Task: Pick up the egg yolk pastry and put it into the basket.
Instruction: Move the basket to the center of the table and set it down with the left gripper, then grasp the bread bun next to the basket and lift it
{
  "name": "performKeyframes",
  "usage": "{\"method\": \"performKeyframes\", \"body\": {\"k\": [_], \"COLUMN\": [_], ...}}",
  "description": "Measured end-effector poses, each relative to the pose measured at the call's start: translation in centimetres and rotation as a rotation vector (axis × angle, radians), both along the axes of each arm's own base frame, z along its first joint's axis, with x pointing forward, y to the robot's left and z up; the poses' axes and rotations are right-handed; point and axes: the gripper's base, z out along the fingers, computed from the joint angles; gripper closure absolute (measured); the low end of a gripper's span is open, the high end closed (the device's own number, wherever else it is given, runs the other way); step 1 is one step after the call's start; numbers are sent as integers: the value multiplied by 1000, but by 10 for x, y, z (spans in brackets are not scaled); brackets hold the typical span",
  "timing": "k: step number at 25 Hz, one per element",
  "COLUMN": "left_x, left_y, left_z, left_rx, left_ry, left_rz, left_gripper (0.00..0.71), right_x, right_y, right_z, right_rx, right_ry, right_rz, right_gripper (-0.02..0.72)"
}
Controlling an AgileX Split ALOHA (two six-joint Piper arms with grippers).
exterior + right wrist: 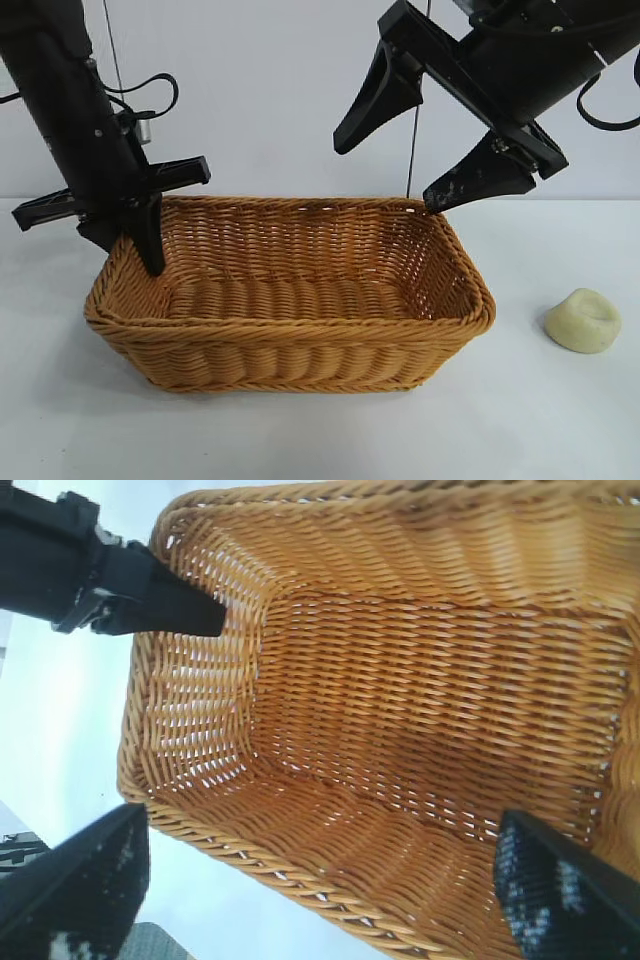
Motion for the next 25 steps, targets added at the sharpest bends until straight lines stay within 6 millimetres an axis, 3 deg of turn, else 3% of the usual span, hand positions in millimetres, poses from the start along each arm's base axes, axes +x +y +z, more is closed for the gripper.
{"method": "performKeyframes", "body": {"k": [8, 10, 16, 19, 25], "left_x": [1, 2, 0, 2, 18], "left_y": [-1, -1, -1, -3, -8], "left_z": [0, 0, 3, 13, 55], "left_rx": [-4, -6, -9, -15, -37], "left_ry": [-18, -19, 5, 24, -36], "left_rz": [-27, -29, -38, -62, -117], "left_gripper": [558, 501, 102, 40, 20], "right_x": [0, 0, -1, -1, -1], "right_y": [0, 0, 0, 0, 0], "right_z": [0, 0, 0, 0, 0], "right_rx": [0, 1, 3, 3, 3], "right_ry": [0, 2, 6, 6, 7], "right_rz": [0, 2, 4, 4, 4], "right_gripper": [62, 62, 62, 62, 62]}}
